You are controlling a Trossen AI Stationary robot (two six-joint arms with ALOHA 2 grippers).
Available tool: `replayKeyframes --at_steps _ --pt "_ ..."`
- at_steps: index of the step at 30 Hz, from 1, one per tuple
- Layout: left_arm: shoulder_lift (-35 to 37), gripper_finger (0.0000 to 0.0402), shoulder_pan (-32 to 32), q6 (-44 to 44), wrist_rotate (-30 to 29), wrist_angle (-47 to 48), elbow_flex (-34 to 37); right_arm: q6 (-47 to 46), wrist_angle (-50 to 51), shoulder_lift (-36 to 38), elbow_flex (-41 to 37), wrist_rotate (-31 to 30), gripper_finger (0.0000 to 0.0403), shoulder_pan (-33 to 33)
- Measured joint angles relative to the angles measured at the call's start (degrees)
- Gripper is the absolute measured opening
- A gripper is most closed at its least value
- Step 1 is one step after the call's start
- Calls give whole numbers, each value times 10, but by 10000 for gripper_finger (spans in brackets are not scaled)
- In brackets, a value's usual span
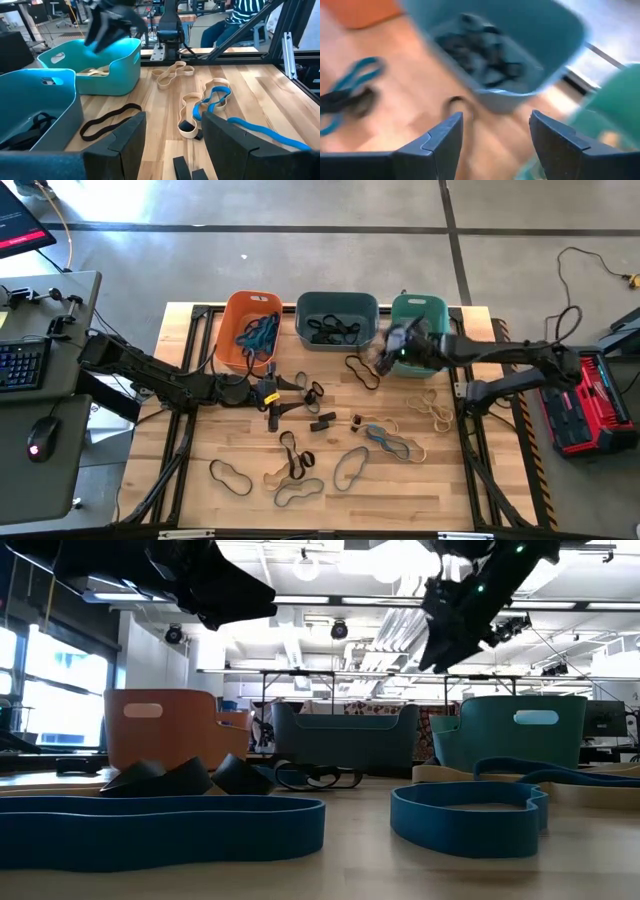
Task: Sort rubber bands into baskets
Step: Put the black rubber band into the blue bin
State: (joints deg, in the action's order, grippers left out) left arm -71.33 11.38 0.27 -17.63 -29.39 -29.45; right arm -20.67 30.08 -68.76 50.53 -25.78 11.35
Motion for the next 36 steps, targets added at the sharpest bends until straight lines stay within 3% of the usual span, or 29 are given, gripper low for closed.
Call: replayKeyframes --at_steps 6,14,27,36 --pt "0 183 -3 0 0 0 0 -29 -77 -38 -18 -1 218 -101" --pt "0 183 -3 -2 1 0 0 -52 -120 -147 -18 -33 219 -163" --pt "0 183 -6 2 1 -2 0 -90 -117 -225 -18 -41 287 -114" --pt "0 183 -6 0 1 -3 0 -70 -113 -279 -18 -8 291 -70"
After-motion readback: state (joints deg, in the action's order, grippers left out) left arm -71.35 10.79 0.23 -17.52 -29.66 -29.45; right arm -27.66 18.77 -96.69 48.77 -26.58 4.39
